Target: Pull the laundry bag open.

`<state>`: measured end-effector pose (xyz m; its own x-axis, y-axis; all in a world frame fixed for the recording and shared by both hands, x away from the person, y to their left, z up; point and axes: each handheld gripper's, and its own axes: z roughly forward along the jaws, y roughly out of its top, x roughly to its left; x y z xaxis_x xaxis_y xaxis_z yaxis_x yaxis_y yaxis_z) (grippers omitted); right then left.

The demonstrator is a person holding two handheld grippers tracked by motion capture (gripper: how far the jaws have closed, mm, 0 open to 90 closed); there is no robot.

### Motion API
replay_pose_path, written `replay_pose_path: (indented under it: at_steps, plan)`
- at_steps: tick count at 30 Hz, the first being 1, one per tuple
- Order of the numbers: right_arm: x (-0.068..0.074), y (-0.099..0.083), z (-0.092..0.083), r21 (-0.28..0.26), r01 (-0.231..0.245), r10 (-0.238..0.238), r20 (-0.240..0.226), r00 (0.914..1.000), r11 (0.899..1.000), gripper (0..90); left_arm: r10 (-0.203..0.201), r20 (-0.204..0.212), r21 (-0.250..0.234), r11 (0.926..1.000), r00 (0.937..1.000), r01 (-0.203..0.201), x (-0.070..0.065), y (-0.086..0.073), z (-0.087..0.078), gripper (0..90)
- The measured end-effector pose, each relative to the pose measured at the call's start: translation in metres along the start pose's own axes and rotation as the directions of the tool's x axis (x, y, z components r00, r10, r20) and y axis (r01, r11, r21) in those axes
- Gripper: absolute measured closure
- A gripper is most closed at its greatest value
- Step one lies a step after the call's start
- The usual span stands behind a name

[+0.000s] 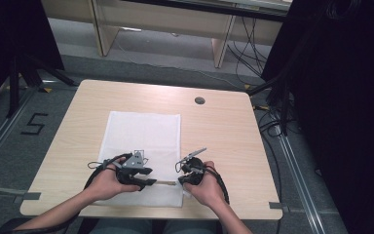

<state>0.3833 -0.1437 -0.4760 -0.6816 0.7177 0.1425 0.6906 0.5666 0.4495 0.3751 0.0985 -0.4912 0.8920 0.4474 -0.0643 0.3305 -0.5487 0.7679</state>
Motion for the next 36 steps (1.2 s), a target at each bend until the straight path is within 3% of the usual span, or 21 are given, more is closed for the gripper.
replay_pose_path:
  at_steps: [1,2,3,4,5,6,9,11,12,14,17,18,20,21,24,25,28,33,34,35,36]
  plan:
    - [0.0,0.0,0.0,-0.002,-0.002,0.002,-0.001,1.0,1.0,90.0,0.019,0.01,-0.004,0.9998,0.9998,-0.019,0.001,0.001,0.001,55.8]
    - [0.0,0.0,0.0,-0.003,-0.005,0.005,0.003,1.0,1.0,90.0,-0.001,0.011,-0.001,1.0,0.9999,0.001,-0.001,0.001,0.003,56.1]
    - [-0.001,0.0,0.001,-0.007,0.006,-0.006,-0.001,1.0,1.0,90.0,0.025,0.012,0.007,0.9997,0.9996,-0.025,0.0,0.002,0.003,56.3]
    - [-0.001,0.0,0.001,-0.007,0.004,-0.004,-0.003,1.0,1.0,90.0,-0.001,0.022,-0.003,1.0,0.9998,0.001,-0.003,0.002,0.006,56.5]
    - [0.0,-0.001,0.001,-0.007,-0.007,0.007,0.003,1.0,1.0,90.0,0.018,0.022,0.002,0.9998,0.9996,-0.018,-0.002,0.003,0.006,56.7]
    - [-0.001,-0.001,0.001,-0.011,0.001,-0.001,0.0,1.0,1.0,90.0,0.002,0.025,0.007,1.0,0.9997,-0.002,-0.003,0.003,0.007,56.8]
    - [-0.001,0.0,0.001,-0.01,-0.007,0.007,-0.001,1.0,1.0,90.0,0.015,0.033,0.012,0.9998,0.9993,-0.015,-0.005,0.005,0.011,57.4]
    - [-0.001,0.0,-0.001,-0.021,-0.018,0.018,0.0,0.9998,1.0,90.0,0.014,0.037,0.009,0.9998,0.9992,-0.015,-0.007,0.007,0.013,57.6]
    - [-0.001,0.0,-0.002,-0.025,-0.018,0.018,-0.002,0.9998,1.0,90.0,0.044,0.038,0.012,0.999,0.9983,-0.044,-0.005,0.007,0.013,57.8]
    - [0.003,0.0,-0.003,-0.003,-0.049,0.049,-0.006,0.9988,0.999,90.0,0.04,0.045,0.008,0.9992,0.9982,-0.04,-0.007,0.009,0.016,58.2]
    - [0.004,0.0,-0.001,0.002,-0.029,0.029,-0.009,0.9995,1.0,90.0,0.032,0.048,0.011,0.9994,0.9983,-0.032,-0.01,0.01,0.018,58.9]
    - [0.003,0.0,0.0,-0.002,0.004,-0.004,-0.014,0.9999,1.0,90.0,0.032,0.059,0.01,0.9994,0.9978,-0.032,-0.011,0.011,0.02,59.0]
    - [0.005,-0.002,0.003,0.023,-0.015,0.015,-0.017,0.9997,1.0,90.0,0.03,0.067,0.01,0.9995,0.9973,-0.031,-0.013,0.012,0.022,59.4]
    - [0.004,-0.003,0.005,0.028,-0.008,0.009,-0.017,0.9998,1.0,90.0,0.047,0.067,0.018,0.9987,0.9967,-0.048,-0.012,0.012,0.023,59.5]
    - [0.006,-0.003,0.008,0.038,-0.007,0.008,-0.021,0.9997,0.999,90.0,0.034,0.073,0.015,0.9993,0.9968,-0.035,-0.013,0.013,0.026,60.0]
    - [0.005,-0.003,0.01,0.036,0.017,-0.016,-0.017,0.9997,0.999,90.0,0.048,0.077,0.006,0.9988,0.9959,-0.049,-0.012,0.014,0.027,60.2]
    - [0.009,-0.001,0.009,0.055,-0.001,0.001,0.001,1.0,0.998,90.0,0.057,0.068,0.023,0.998,0.996,-0.059,-0.013,0.015,0.028,61.0]
    - [0.007,-0.002,0.01,0.048,-0.004,0.005,-0.01,0.9999,0.999,90.0,0.085,0.08,0.021,0.996,0.9931,-0.087,-0.018,0.017,0.034,62.4]
    - [0.006,-0.002,0.01,0.04,0.011,-0.01,-0.009,0.9999,0.999,90.0,0.075,0.085,0.02,0.9969,0.9936,-0.077,-0.02,0.018,0.036,62.8]
    - [0.006,-0.002,0.01,0.04,0.009,-0.009,-0.011,0.9999,0.999,90.0,0.094,0.089,0.018,0.9952,0.9916,-0.096,-0.02,0.019,0.038,63.4]
    - [0.006,-0.003,0.01,0.039,0.009,-0.008,-0.01,0.9999,0.999,90.0,0.083,0.088,0.023,0.9961,0.9927,-0.085,-0.022,0.02,0.04,63.9]
